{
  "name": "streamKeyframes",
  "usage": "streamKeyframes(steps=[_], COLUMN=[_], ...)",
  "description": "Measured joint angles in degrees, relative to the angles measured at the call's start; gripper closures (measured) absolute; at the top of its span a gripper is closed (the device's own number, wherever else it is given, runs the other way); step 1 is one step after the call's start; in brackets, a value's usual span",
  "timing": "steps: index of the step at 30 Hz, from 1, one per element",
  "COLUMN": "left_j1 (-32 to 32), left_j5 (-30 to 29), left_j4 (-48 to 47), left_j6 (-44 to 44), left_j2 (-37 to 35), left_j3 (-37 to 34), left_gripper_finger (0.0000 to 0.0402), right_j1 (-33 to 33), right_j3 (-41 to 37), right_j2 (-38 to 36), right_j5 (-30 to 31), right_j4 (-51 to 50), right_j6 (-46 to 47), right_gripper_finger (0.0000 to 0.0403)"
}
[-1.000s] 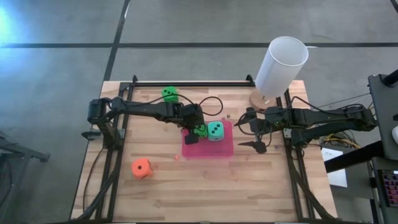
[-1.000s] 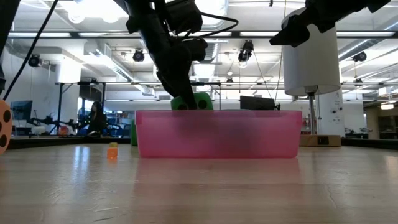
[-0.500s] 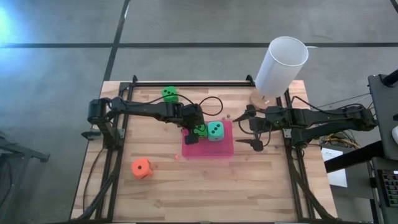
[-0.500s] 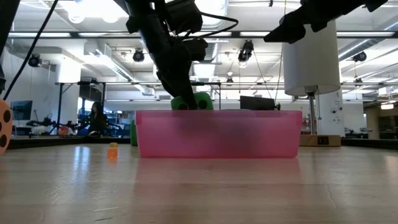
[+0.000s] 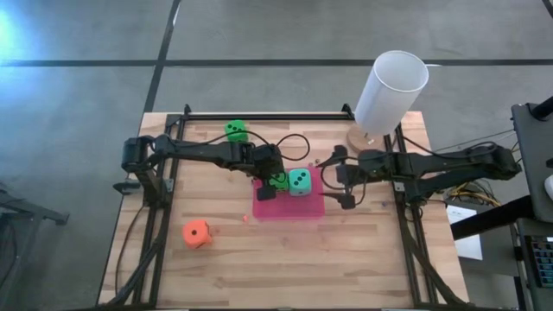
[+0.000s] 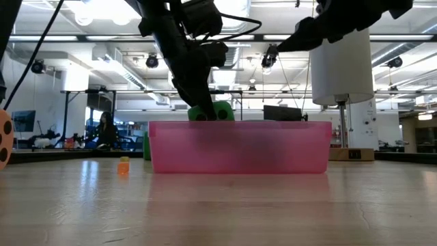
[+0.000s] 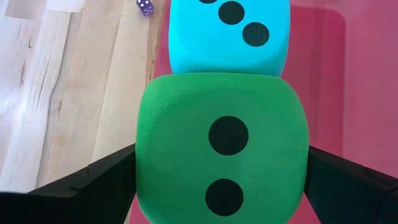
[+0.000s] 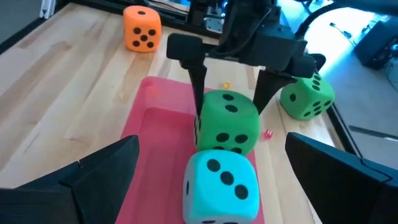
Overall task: Pick & Place Dice
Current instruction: Put the bottom large green die into the pink bin
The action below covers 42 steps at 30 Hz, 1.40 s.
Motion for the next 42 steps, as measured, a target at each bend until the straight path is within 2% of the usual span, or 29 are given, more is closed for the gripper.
streamKeyframes(steps=[8,28,33,37,42], left_j1=[0.0,0.0,0.0,0.0,0.0], left_j5=[0.0,0.0,0.0,0.0,0.0], left_j4=[0.0,0.0,0.0,0.0,0.0], left_j6=[0.1,0.1,0.1,0.1,-0.1], left_j2=[0.0,0.0,0.0,0.0,0.0], left_j3=[0.0,0.0,0.0,0.0,0.0], left_gripper_finger=[0.0003,0.0006,0.0003,0.0004,0.0006], right_j1=[0.0,0.0,0.0,-0.1,-0.2], right_j3=[0.0,0.0,0.0,0.0,0.0], right_j2=[2.5,1.2,1.2,1.2,1.4], right_j5=[0.0,-0.9,-4.2,-5.4,-5.3], right_j4=[0.1,-0.4,-1.1,-1.5,-1.5], right_j6=[6.7,4.7,4.9,4.9,4.7], right_gripper_finger=[0.0003,0.0003,0.0005,0.0025,0.0076])
